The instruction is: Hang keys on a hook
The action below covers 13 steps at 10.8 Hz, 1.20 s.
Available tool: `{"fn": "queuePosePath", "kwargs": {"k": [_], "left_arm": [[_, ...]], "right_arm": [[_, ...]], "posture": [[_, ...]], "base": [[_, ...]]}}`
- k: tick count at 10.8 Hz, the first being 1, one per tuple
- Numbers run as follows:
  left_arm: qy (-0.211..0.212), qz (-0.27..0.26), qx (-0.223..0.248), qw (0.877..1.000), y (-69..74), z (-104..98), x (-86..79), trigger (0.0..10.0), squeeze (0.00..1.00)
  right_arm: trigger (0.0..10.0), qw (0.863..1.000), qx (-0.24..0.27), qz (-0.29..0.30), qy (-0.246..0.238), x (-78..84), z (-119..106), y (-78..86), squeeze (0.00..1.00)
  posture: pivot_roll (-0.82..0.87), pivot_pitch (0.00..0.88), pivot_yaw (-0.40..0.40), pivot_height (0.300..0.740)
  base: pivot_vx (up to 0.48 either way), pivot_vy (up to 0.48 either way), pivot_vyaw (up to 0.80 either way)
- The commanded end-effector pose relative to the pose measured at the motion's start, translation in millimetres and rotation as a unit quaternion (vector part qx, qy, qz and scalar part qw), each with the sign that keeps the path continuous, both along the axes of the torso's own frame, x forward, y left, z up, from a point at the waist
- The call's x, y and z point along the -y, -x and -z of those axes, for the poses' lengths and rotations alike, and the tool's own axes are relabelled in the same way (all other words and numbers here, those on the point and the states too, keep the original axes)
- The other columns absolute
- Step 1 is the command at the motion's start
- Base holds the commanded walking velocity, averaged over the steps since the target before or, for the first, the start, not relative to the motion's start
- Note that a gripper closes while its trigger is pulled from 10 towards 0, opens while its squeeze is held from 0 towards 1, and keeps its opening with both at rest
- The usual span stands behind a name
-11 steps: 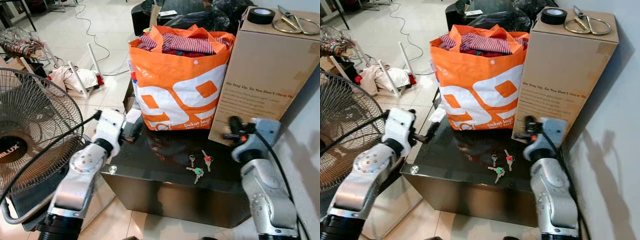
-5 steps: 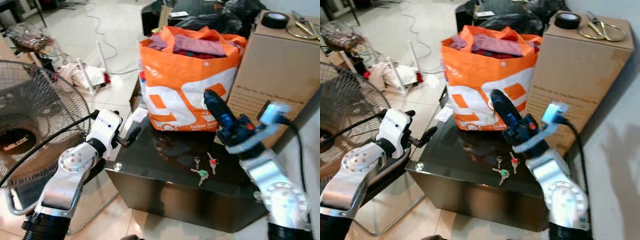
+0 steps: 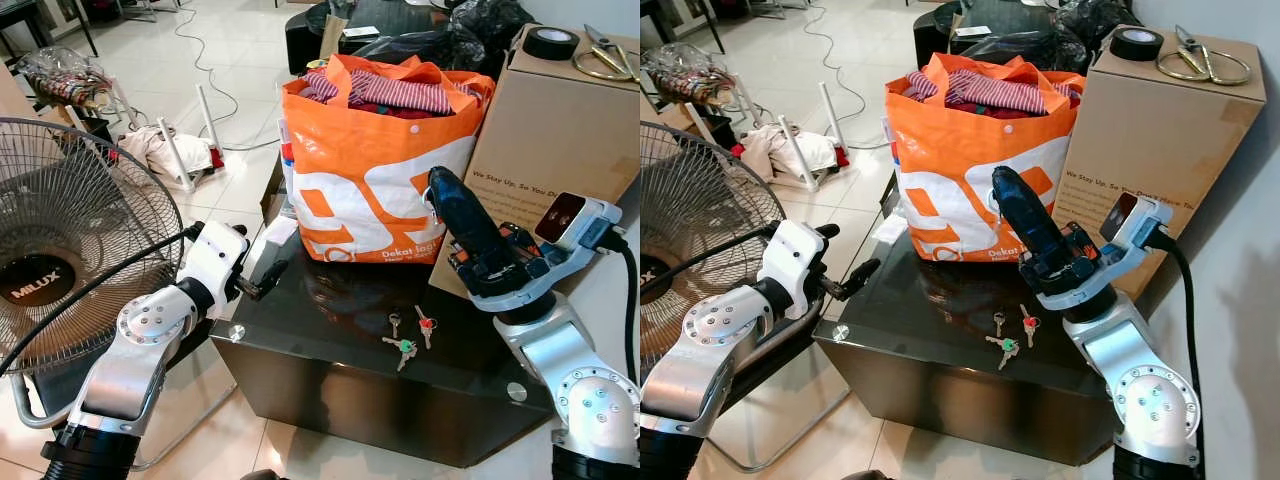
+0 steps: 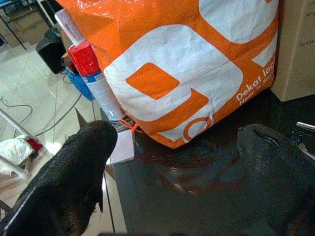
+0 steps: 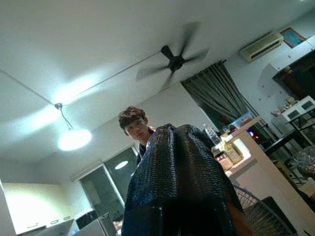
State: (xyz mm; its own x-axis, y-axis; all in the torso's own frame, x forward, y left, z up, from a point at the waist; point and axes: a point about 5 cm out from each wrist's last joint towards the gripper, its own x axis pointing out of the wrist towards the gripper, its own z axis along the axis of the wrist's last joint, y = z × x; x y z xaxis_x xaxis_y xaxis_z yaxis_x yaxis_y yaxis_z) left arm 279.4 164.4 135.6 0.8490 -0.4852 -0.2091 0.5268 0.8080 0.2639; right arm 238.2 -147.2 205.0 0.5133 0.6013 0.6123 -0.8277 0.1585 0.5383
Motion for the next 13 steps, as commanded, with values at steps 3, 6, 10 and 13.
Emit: {"fn": "queuePosePath", "kwargs": {"k": [3, 6, 10, 13], "left_arm": [[-0.002, -0.019, 0.014, 1.0, 0.1, -3, 1.1, 10.0, 0.0], [0.001, -0.029, 0.006, 1.0, -3.3, 5, 10.6, 10.0, 0.0], [-0.004, -0.061, 0.008, 0.998, -0.2, 6, 5.1, 10.0, 0.0], [0.002, -0.084, 0.009, 0.996, 0.0, 8, 3.5, 10.0, 0.0]], "right_arm": [[10.0, 0.971, -0.051, 0.111, 0.206, -6.1, 25, -10.3, 0.0], [10.0, 0.856, -0.125, 0.348, 0.361, 6.9, 59, -22.4, 0.0], [10.0, 0.796, -0.158, 0.405, 0.42, 10.1, 79, -23.2, 0.0], [10.0, 0.778, -0.193, 0.417, 0.428, 14.6, 88, -22.8, 0.0]], "posture": [[-0.06, 0.0, 0.086, 0.74], [-0.09, 0.0, 0.11, 0.74], [-0.07, 0.0, 0.099, 0.74], [-0.06, 0.0, 0.08, 0.74]], "base": [[0.0, 0.0, 0.0], [0.0, 0.0, 0.0], [0.0, 0.0, 0.0], [-0.08, 0.0, 0.0]]}}
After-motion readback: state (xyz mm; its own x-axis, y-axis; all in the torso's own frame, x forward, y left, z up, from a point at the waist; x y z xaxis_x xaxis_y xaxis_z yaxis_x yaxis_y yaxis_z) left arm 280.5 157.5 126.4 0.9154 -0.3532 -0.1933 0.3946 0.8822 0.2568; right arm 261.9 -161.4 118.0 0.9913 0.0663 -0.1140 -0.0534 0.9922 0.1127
